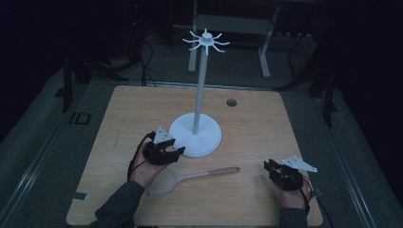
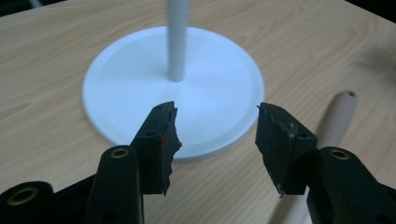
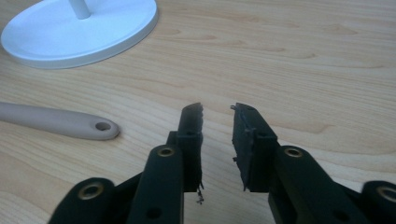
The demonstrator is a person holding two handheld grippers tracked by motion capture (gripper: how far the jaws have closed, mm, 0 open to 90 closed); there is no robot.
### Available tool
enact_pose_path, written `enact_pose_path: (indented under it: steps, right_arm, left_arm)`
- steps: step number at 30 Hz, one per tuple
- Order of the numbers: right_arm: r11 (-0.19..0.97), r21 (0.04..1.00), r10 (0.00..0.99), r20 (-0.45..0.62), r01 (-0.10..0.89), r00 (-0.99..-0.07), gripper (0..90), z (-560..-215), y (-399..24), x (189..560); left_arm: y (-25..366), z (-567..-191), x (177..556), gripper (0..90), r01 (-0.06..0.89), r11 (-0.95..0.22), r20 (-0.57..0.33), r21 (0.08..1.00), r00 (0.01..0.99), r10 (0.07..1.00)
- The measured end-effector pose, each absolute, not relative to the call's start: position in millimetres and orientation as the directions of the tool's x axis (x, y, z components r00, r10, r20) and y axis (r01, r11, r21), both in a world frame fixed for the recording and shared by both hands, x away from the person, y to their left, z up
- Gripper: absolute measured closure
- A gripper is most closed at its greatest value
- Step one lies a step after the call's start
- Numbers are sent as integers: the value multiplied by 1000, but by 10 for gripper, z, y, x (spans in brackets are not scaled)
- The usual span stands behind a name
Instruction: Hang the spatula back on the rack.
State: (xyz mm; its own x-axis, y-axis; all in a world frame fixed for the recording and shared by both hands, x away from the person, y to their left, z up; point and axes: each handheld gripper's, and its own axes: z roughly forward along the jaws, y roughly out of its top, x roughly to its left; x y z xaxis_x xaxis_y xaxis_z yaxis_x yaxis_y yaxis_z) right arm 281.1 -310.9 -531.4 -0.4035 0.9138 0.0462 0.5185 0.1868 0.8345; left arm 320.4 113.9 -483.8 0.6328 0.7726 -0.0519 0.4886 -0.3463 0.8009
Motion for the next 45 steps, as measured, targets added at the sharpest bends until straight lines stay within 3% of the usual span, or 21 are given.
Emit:
enact_pose_path:
  steps: [10, 24, 37, 45]
  right_arm:
    - [184, 834, 916, 46, 520, -398, 673, -5323, -3117, 2801]
    - [186, 835, 916, 43, 518, -399, 666, -5330, -3118, 2796]
    - [189, 833, 913, 46, 520, -405, 664, -5334, -3116, 2797]
    - [188, 833, 913, 47, 520, -405, 654, -5337, -3124, 2795]
  left_arm:
    - [842, -4685, 3291, 526, 437, -476, 5, 763, 733, 681]
    - [349, -4688, 3342, 587, 354, -712, 96, 607, 856, 508]
    - [91, -4861, 3392, 589, 326, -825, 80, 461, 911, 404]
    - [-25, -4947, 3396, 650, 312, -864, 66, 395, 929, 365]
